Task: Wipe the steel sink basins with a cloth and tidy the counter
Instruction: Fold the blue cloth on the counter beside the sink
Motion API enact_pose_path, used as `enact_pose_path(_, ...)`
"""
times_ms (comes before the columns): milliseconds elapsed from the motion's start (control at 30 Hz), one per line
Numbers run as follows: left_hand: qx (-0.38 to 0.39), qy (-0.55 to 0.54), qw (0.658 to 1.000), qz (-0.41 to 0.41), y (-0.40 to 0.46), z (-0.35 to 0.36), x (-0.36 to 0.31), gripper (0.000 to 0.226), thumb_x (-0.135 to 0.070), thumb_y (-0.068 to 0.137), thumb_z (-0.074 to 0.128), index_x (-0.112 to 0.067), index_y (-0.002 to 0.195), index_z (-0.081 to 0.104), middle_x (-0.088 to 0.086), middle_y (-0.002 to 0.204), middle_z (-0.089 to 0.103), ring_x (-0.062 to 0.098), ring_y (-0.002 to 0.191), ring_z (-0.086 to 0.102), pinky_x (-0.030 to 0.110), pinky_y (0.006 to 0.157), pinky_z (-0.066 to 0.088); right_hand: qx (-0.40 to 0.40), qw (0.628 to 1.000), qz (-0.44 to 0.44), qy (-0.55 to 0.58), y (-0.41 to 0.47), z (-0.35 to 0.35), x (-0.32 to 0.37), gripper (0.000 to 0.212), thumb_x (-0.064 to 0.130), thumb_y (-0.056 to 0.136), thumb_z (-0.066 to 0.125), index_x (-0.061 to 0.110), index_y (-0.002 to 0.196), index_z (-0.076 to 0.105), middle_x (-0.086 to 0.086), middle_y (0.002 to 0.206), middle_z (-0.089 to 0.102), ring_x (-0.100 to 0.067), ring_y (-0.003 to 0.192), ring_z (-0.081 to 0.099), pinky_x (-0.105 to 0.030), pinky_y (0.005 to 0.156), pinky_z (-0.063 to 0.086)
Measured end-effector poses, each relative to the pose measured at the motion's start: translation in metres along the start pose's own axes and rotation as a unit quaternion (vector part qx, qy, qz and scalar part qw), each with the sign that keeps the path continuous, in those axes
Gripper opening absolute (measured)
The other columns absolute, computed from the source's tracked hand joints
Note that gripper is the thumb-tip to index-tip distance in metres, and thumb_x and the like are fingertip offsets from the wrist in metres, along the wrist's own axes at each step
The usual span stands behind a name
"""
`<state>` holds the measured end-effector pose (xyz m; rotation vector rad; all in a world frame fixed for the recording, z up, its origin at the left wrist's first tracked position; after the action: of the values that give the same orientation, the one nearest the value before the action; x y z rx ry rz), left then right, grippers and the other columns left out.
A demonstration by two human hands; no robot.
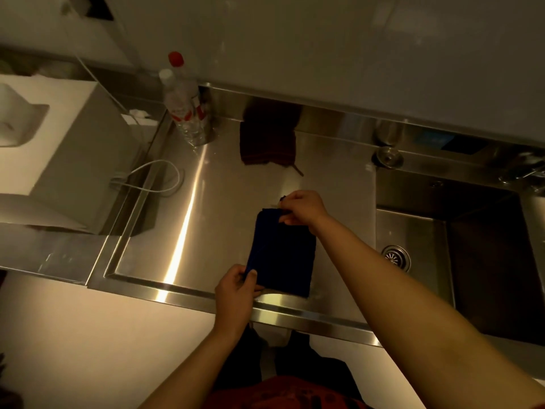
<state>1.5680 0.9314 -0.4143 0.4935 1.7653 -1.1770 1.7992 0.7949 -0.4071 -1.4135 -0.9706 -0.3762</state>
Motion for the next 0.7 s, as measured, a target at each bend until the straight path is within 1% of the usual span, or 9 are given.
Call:
enact_pose_path(100, -0.015, 0.007, 1.0, -0.022, 0.009, -0.011, 0.007, 0.015, -0.015, 0.103, 0.061, -0.008, 0.091, 0.067, 0.009, 0.083, 0.076, 0.03, 0.079, 0.076, 0.054, 0.081, 0.062, 0.009, 0.999, 0.017, -0.037, 0.007, 0.021, -0.004, 0.022, 0.009, 0.086, 0.078, 0.0, 0.105, 0.07, -0.015, 0.096, 0.073, -0.024, 0.066, 0.076, -0.029, 0.059, 0.062)
enact_pose_path(167, -0.013, 0.04, 0.999, -0.013, 0.015, -0.017, 0.008, 0.017, -0.015, 0.103, 0.06, -0.009, 0.089, 0.068, 0.012, 0.083, 0.075, 0.033, 0.081, 0.074, 0.055, 0.082, 0.06, 0.014, 0.995, 0.019, -0.093, 0.012, 0.032, -0.007, 0.021, 0.01, 0.086, 0.078, 0.001, 0.103, 0.071, -0.014, 0.095, 0.074, -0.023, 0.068, 0.075, -0.028, 0.058, 0.06)
enact_pose_path(233, -0.012, 0.081, 0.997, 0.01, 0.019, -0.022, 0.004, 0.016, -0.016, 0.103, 0.061, -0.016, 0.09, 0.071, 0.004, 0.081, 0.074, 0.025, 0.081, 0.072, 0.047, 0.082, 0.06, 0.019, 0.988, 0.006, -0.151, 0.015, 0.04, -0.008, 0.018, 0.01, 0.086, 0.077, 0.003, 0.101, 0.073, -0.013, 0.095, 0.075, -0.021, 0.071, 0.074, -0.026, 0.058, 0.058)
enact_pose_path(300, -0.025, 0.099, 0.994, 0.032, 0.023, -0.03, 0.0, 0.015, -0.015, 0.101, 0.062, -0.022, 0.092, 0.071, -0.009, 0.082, 0.073, 0.01, 0.079, 0.069, 0.029, 0.075, 0.058, 0.022, 0.984, -0.009, -0.177, 0.017, 0.043, -0.009, 0.017, 0.009, 0.086, 0.077, 0.004, 0.102, 0.073, -0.011, 0.095, 0.074, -0.018, 0.072, 0.072, -0.023, 0.057, 0.055)
enact_pose_path(367, -0.032, 0.108, 0.992, 0.05, 0.026, -0.035, -0.004, 0.015, -0.012, 0.1, 0.064, -0.024, 0.093, 0.07, -0.017, 0.083, 0.072, 0.0, 0.08, 0.067, 0.012, 0.069, 0.051, 0.022, 0.983, -0.022, -0.181, 0.017, 0.043, -0.011, 0.017, 0.006, 0.086, 0.075, 0.005, 0.104, 0.073, -0.01, 0.095, 0.073, -0.017, 0.069, 0.07, -0.019, 0.053, 0.052)
enact_pose_path(433, -0.034, 0.119, 0.991, 0.059, 0.029, -0.037, -0.007, 0.016, -0.009, 0.098, 0.064, -0.023, 0.096, 0.07, -0.013, 0.082, 0.072, -0.004, 0.08, 0.066, 0.007, 0.068, 0.049, 0.014, 0.985, -0.033, -0.171, 0.018, 0.04, -0.012, 0.017, 0.002, 0.087, 0.072, 0.005, 0.103, 0.074, -0.01, 0.094, 0.072, -0.017, 0.069, 0.07, -0.017, 0.052, 0.05)
enact_pose_path(567, -0.014, 0.165, 0.983, 0.085, 0.029, -0.032, -0.01, 0.018, -0.009, 0.097, 0.065, -0.026, 0.1, 0.068, -0.011, 0.09, 0.071, -0.003, 0.084, 0.066, 0.006, 0.069, 0.048, -0.036, 0.987, -0.058, -0.148, 0.014, 0.013, -0.013, 0.016, 0.0, 0.088, 0.067, 0.013, 0.093, 0.075, -0.006, 0.087, 0.072, -0.016, 0.07, 0.07, -0.018, 0.055, 0.05)
enact_pose_path(633, 0.012, 0.224, 0.968, 0.115, 0.028, -0.023, -0.013, 0.018, -0.012, 0.097, 0.065, -0.028, 0.104, 0.066, -0.015, 0.097, 0.067, -0.002, 0.087, 0.064, 0.004, 0.071, 0.046, -0.071, 0.982, -0.077, -0.157, 0.009, -0.008, -0.017, 0.02, -0.001, 0.088, 0.063, 0.014, 0.094, 0.075, -0.004, 0.086, 0.072, -0.018, 0.077, 0.07, -0.023, 0.064, 0.056)
enact_pose_path(700, 0.038, 0.318, 0.931, 0.174, 0.026, -0.012, -0.019, 0.017, -0.013, 0.097, 0.066, -0.026, 0.108, 0.067, -0.017, 0.104, 0.061, 0.001, 0.092, 0.059, 0.006, 0.074, 0.043, -0.098, 0.971, -0.098, -0.195, 0.0, -0.026, -0.024, 0.024, -0.003, 0.087, 0.058, 0.013, 0.095, 0.075, -0.001, 0.087, 0.071, -0.02, 0.085, 0.069, -0.029, 0.078, 0.058)
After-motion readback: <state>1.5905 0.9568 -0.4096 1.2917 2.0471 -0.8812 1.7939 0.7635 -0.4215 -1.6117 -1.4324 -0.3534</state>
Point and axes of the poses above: each hand's wrist, its own y-axis towards the middle knuckle, its own z-axis out of the palm, x = y × z, the point moved 8 cm from there along y, towards the middle knuckle
